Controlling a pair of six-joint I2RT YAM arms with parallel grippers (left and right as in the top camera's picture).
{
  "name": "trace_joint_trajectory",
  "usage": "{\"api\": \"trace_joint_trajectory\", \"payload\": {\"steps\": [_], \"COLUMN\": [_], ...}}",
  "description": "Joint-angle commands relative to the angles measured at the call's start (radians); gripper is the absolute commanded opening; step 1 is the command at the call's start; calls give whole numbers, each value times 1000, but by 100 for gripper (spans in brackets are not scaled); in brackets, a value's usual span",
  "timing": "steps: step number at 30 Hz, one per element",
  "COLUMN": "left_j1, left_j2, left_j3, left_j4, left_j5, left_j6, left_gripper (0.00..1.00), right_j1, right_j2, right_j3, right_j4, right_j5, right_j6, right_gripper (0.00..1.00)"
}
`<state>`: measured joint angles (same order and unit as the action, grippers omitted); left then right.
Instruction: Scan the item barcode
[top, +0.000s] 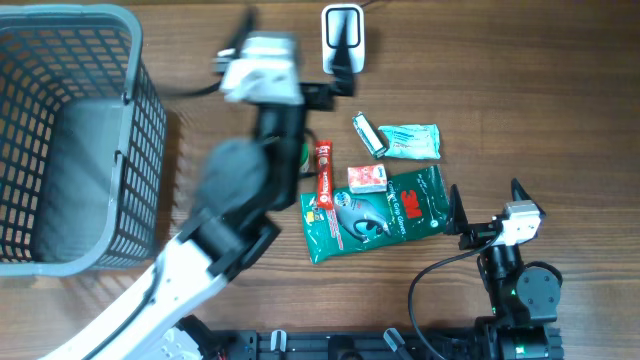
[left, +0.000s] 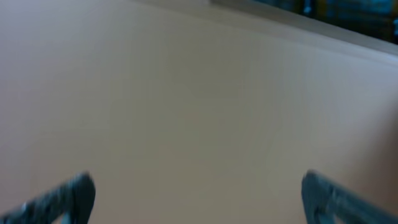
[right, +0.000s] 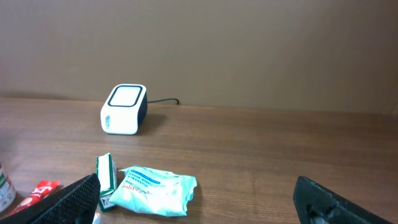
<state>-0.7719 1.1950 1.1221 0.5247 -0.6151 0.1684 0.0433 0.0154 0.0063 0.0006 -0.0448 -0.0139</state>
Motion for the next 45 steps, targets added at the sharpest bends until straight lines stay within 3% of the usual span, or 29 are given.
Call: {"api": "trace_joint_trajectory", "payload": {"steps": [1,4,12,16,19,22,24,27,29,32,34,40,45], "left_j1": [3,11,68,212,298,378,478,656,758,900,935,870,866], "left_j2": [-113,-143,-266,-348,-472,-646,-739,-816,-846,-869,-906,-1169,-1190], "left_j3": [-2,-2,7,35,37,37,37,37,37,35,35,34,43], "left_j4": [107,87,35,-148,-406,-687,-706,-753,-774,-818,-833,-883,-933], "left_j5": [-105,-311,-299,-277,-131,225,306,539,713,852,916,920,880], "left_j6": [643,885,839,652,491,265,137,124,21,-28,-28,-19,-19], "left_gripper": [100,100,100,100,100,100,100,100,100,100,100,100,100], "right_j1": [0,0,0,0,0,0,1,0,0,0,0,0,0], "right_j2": [-6,-6,-6,-6,-6,-6,-6,-6,-6,-6,-6,-6,-6], "right_j3": [-1,-1,-1,-1,-1,-1,-1,-1,-1,-1,-1,-1,-1], "right_j4": [2,2,2,2,2,2,2,2,2,2,2,2,2], "right_j5": [-8,-8,-8,-8,-8,-8,-8,-8,-8,-8,-8,-8,-8], "right_j6": [-12,-12,-12,-12,-12,-12,-12,-12,-12,-12,-12,-13,-12], "right_gripper": [100,100,100,100,100,100,100,100,100,100,100,100,100]}}
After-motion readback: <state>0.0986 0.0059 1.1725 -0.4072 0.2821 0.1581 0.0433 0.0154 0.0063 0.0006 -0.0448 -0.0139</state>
